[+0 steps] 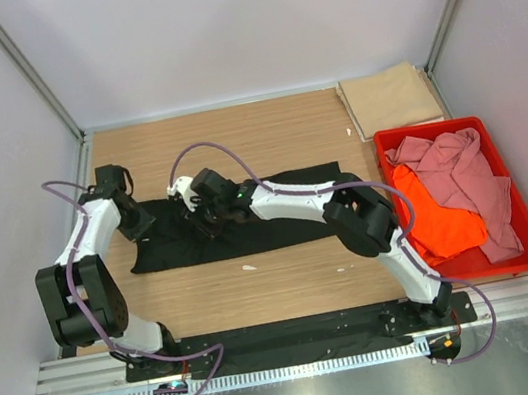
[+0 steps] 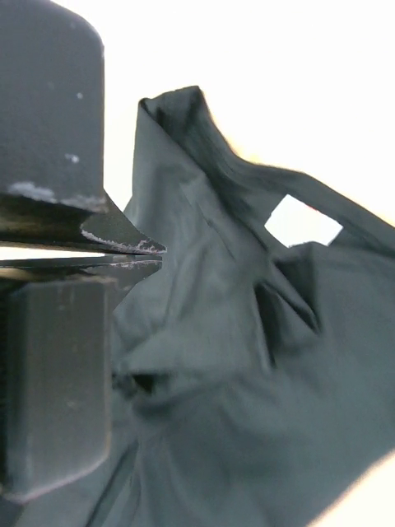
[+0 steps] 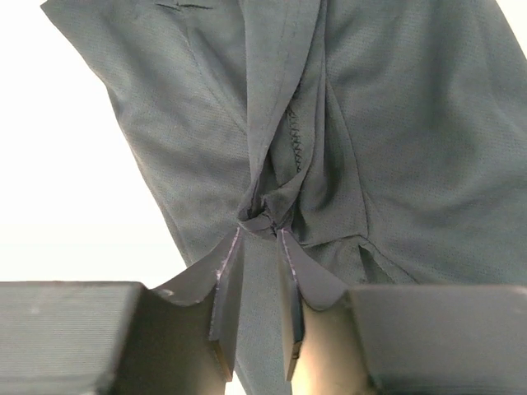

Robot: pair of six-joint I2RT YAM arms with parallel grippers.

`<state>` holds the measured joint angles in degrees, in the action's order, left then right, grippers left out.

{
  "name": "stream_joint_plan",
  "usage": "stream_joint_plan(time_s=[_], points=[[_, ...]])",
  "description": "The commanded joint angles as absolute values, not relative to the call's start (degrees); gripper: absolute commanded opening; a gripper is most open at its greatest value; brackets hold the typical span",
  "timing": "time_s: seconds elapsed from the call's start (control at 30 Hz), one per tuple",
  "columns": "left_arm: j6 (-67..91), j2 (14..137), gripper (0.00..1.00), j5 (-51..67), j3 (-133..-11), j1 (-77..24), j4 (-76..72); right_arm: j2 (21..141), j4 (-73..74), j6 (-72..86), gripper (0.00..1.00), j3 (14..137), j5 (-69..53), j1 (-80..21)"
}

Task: Fold and stack the t-shirts
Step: Fold the tshirt

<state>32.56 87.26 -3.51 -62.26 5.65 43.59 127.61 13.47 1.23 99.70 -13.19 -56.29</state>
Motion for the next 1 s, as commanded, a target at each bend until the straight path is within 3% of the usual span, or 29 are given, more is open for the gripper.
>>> stream_joint_plan(time_s=[0.0,0.07,0.1,0.2,0.37,0.67,0.97], points=[[33.7,86.6,0.00,-6.2,-60.2,5.7,43.6,123.7,13.6,1.2,0.28,101.1,-11.9,-56.7],[34.3,85.9,0.06,-6.2,-59.2,5.9,42.0,123.9,12.7,1.8,0.25,100.9,-10.0,-56.7],[34.4,85.7,0.20,-5.8,-58.8,6.1,41.1,124.1,12.0,2.8,0.24,100.6,-7.3,-56.6],[33.8,86.1,0.42,-1.2,-59.7,6.2,38.3,124.7,10.5,3.2,0.26,100.5,-5.7,-56.6],[35.2,88.4,0.52,2.3,-62.4,6.8,37.4,124.5,10.8,1.2,0.38,99.3,-7.6,-56.7],[36.8,96.0,0.53,4.7,-68.5,8.3,37.2,122.8,6.7,-2.5,0.43,95.1,-8.2,-57.7],[37.1,100.4,0.47,6.7,-71.3,8.3,38.0,124.7,6.8,-3.6,0.44,97.7,-6.9,-59.3]])
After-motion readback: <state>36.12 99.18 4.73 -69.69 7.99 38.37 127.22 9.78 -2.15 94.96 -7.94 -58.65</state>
